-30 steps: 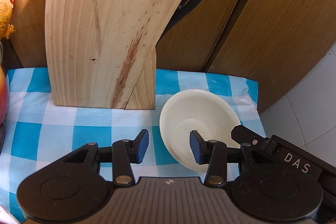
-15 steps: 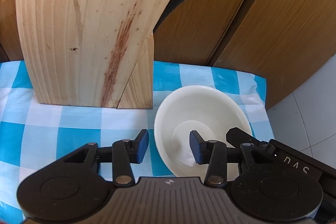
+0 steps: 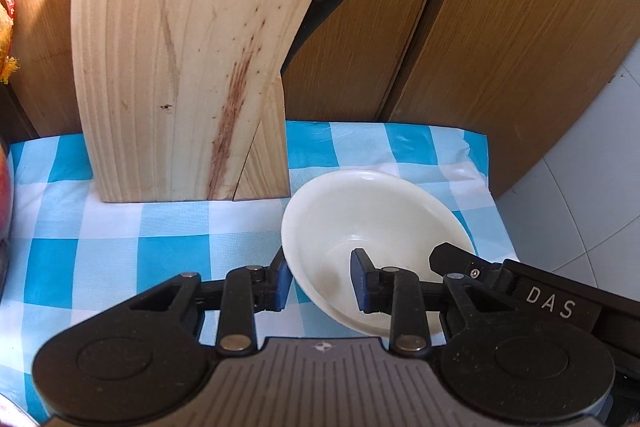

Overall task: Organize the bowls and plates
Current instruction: 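Close the right gripper on the rim of the cream bowl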

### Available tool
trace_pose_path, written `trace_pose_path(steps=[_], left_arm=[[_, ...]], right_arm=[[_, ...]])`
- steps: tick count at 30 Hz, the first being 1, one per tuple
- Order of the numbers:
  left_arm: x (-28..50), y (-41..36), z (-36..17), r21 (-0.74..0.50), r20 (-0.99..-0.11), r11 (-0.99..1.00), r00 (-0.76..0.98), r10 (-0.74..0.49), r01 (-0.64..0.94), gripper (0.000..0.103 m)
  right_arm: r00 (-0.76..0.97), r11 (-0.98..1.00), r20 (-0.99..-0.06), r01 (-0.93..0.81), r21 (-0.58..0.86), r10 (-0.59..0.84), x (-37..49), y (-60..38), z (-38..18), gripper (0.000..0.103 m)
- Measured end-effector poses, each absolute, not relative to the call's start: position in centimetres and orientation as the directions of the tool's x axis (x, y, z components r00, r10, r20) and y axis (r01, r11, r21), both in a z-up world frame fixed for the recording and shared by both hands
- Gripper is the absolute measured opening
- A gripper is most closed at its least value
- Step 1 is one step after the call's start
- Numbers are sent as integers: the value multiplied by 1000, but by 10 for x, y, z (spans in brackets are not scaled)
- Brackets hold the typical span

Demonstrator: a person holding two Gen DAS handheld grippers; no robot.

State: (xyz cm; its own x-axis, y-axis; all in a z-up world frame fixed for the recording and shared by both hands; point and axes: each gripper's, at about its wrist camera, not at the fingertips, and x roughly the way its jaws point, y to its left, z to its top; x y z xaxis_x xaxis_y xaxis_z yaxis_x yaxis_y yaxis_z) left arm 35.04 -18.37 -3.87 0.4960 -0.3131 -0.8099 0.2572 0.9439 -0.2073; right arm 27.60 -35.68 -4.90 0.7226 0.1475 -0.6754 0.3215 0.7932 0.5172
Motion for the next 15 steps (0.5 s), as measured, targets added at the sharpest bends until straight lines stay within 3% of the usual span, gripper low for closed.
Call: trace_pose_path(steps=[15], left_arm=[[309,-169,-18,-163,-790,945,536,-298,285,25]], right_arm=[[734,819,-665,293,493,137,237,-334,-32,15]])
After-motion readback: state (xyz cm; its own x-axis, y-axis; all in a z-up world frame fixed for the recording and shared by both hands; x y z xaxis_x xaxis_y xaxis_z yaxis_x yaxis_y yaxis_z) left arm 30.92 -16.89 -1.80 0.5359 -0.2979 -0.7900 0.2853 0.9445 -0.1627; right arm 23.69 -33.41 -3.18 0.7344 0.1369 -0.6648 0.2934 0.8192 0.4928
